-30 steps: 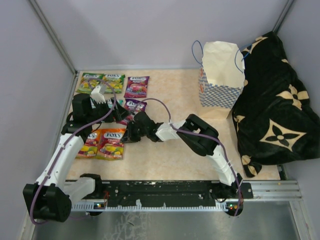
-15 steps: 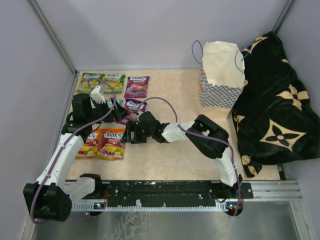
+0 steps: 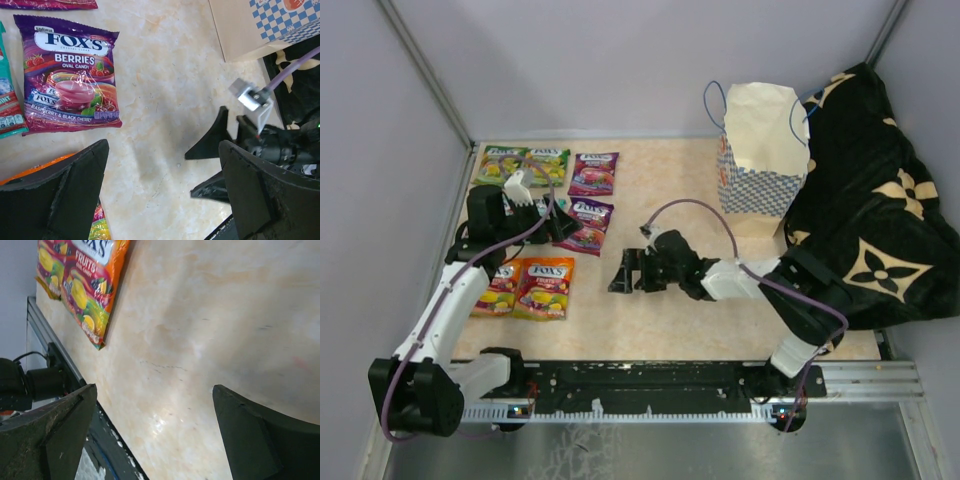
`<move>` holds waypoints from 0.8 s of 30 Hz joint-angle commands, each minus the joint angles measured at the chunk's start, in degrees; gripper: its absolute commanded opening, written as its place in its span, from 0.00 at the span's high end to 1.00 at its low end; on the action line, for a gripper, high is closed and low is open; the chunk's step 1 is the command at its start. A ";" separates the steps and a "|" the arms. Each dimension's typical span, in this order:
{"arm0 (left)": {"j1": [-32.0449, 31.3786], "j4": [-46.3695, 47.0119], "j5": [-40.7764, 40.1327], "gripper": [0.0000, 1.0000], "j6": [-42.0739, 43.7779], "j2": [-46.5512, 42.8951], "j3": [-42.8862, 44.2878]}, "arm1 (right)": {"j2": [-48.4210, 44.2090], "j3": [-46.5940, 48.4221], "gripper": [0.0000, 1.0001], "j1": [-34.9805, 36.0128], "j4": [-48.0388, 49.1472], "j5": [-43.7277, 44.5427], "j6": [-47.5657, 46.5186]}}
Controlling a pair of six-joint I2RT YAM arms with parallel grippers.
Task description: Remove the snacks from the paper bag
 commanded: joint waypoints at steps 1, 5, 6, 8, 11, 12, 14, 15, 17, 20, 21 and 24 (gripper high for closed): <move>0.42 1.26 0.45 0.03 1.91 0.50 3.78 | -9.86 -4.30 0.01 -5.95 6.30 0.65 -3.06; 0.41 1.14 0.35 0.03 2.06 0.95 6.00 | -16.04 -5.25 0.01 -9.69 2.35 5.10 -6.84; 0.42 1.22 0.33 0.02 1.92 1.03 6.44 | -17.81 -5.47 0.01 -10.58 1.50 6.55 -7.70; 0.37 1.44 0.17 0.02 1.53 1.19 7.04 | -21.17 -5.80 0.01 -12.61 -0.09 9.20 -9.34; 0.41 1.66 -0.51 0.02 1.27 1.17 7.82 | -25.58 -5.90 0.01 -16.35 -2.89 12.43 -11.25; 0.39 1.71 -0.92 0.02 1.34 1.17 8.09 | -26.84 -5.86 0.01 -17.50 -3.50 13.38 -11.64; 0.36 1.57 -1.80 0.02 1.62 1.11 8.68 | -29.19 -5.55 0.01 -19.75 -4.92 15.40 -12.73; 0.41 1.50 -2.34 0.02 1.82 1.04 8.96 | -30.08 -5.17 0.01 -20.67 -6.10 16.50 -13.21; 0.42 1.25 -3.43 0.01 2.61 0.92 9.49 | -31.50 -4.46 0.01 -22.78 -7.90 18.03 -13.80; 0.42 0.36 -6.26 0.01 4.25 0.61 9.86 | -33.24 -4.35 0.01 -26.28 -8.85 18.17 -14.26; 0.41 0.13 -7.29 0.01 4.90 0.45 9.85 | -33.49 -4.16 0.01 -27.18 -9.48 18.17 -14.50; 0.35 -0.09 -9.80 0.01 6.08 -0.15 9.32 | -33.92 -3.48 0.01 -28.97 -11.93 19.33 -15.47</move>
